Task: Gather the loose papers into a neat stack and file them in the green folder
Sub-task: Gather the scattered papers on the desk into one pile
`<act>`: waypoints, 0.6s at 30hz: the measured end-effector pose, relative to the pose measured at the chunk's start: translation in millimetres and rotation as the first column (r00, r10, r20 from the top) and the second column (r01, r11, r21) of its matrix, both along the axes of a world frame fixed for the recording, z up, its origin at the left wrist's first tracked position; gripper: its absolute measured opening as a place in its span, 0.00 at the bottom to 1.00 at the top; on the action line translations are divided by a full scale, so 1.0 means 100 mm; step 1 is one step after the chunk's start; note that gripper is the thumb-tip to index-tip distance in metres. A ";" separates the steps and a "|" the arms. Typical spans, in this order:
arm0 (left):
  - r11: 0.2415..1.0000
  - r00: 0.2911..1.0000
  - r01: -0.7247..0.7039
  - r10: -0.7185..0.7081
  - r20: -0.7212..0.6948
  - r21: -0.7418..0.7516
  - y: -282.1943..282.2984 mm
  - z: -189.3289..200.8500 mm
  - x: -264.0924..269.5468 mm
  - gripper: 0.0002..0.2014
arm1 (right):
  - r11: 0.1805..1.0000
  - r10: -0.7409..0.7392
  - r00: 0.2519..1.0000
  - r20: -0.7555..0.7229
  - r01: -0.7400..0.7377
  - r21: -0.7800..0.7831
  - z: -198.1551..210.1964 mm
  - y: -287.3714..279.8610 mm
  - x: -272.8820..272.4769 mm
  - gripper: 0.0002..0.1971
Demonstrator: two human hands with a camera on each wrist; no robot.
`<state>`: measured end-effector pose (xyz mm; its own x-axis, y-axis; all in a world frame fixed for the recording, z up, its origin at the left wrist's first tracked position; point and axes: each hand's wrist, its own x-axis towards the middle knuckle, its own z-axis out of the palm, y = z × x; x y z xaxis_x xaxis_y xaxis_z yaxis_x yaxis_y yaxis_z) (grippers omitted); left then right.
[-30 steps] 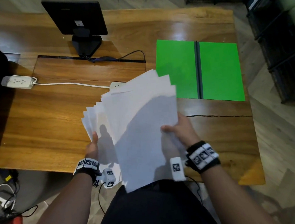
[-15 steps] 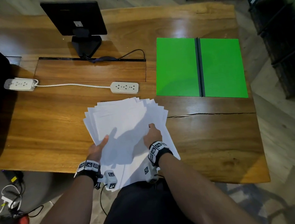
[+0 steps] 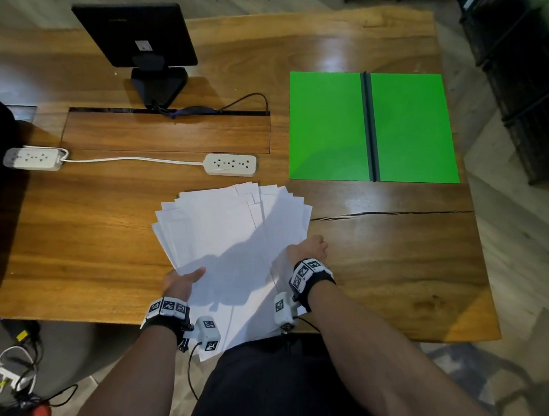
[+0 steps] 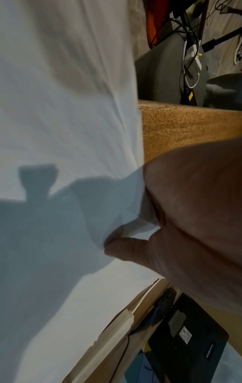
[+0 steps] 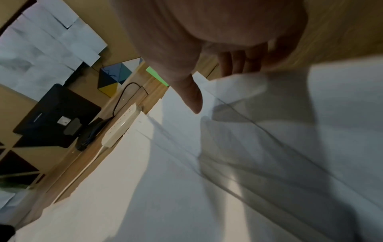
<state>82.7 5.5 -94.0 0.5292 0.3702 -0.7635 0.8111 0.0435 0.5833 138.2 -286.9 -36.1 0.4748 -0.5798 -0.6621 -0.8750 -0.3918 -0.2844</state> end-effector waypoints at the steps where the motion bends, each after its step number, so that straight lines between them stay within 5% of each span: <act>1: 1.000 1.000 -0.002 0.002 -0.003 0.004 0.02 -0.04 0.00 0.30 | 1.000 0.019 1.000 -0.009 -0.019 0.011 -0.03 0.00 0.01 0.26; 4: 1.000 1.000 -0.013 0.013 -0.019 -0.021 0.22 -0.54 -0.06 0.43 | 0.996 0.080 0.996 -0.033 -0.079 0.044 -0.16 0.02 0.00 0.09; 6: 0.999 0.999 -0.019 0.018 -0.029 -0.035 0.26 -0.65 -0.07 0.51 | 0.994 0.079 0.997 -0.023 -0.077 0.074 -0.19 0.02 -0.01 0.08; 11: 1.000 1.000 -0.007 0.006 -0.019 -0.012 0.05 -0.14 -0.01 0.35 | 0.972 0.022 0.989 0.148 -0.056 0.230 0.04 -0.05 -0.07 0.05; 15: 1.000 1.000 -0.011 0.011 -0.026 0.024 0.11 -0.37 -0.02 0.40 | 0.967 0.015 0.978 0.208 -0.067 0.247 0.09 -0.16 -0.10 0.08; 18: 0.999 0.999 -0.014 0.016 -0.049 0.037 -0.04 -0.09 0.03 0.35 | 0.984 -0.001 0.969 0.247 -0.042 0.172 0.14 -0.35 -0.12 0.11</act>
